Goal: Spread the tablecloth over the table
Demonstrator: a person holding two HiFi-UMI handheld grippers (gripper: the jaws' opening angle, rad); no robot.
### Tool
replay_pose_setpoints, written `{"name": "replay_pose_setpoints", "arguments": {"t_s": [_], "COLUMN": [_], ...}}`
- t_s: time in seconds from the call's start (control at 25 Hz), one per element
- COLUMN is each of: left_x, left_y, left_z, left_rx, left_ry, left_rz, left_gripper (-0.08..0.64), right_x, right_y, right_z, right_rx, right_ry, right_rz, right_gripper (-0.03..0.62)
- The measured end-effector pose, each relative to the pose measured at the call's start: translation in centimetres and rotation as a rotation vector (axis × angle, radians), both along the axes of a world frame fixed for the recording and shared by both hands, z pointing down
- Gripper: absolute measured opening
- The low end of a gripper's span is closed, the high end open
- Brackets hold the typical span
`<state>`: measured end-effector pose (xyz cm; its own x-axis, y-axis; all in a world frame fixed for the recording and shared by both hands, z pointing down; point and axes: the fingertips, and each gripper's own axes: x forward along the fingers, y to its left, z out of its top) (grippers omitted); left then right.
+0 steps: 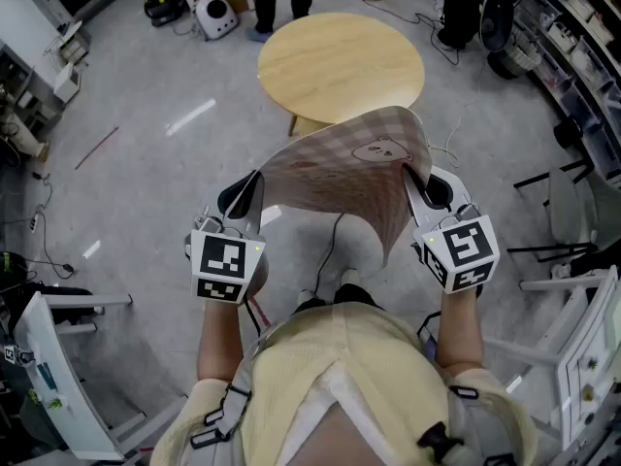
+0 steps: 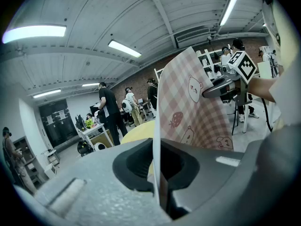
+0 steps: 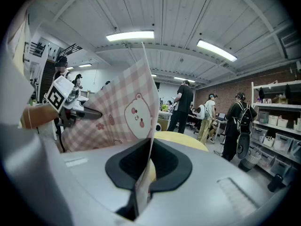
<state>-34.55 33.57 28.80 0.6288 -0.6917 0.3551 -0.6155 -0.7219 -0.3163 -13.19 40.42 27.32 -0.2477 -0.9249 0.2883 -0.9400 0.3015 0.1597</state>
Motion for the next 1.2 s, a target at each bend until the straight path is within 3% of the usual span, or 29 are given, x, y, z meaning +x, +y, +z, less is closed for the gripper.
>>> {"name": "replay_pose_setpoints", "arguments": {"t_s": [0.64,1.2], "left_x": [3.5,9.1], "left_y": [-2.5,-4.0], "left_z": [0.8,1.8], "left_rx": [-0.022,-0.017], "left_ry": [-0.079,-0.147], "left_rz": [-0.018,-0.019], "left_gripper": [0.006,0.006], "right_x": [3.3,8.4], "right_y": [-2.1,-2.8], "right_z": [1.2,1.9], "right_rx": [-0.031,-0.03], "right_ry": [-0.047,-0.042], "right_rz": [-0.057,-0.08], "right_gripper": [0.009,0.009]}}
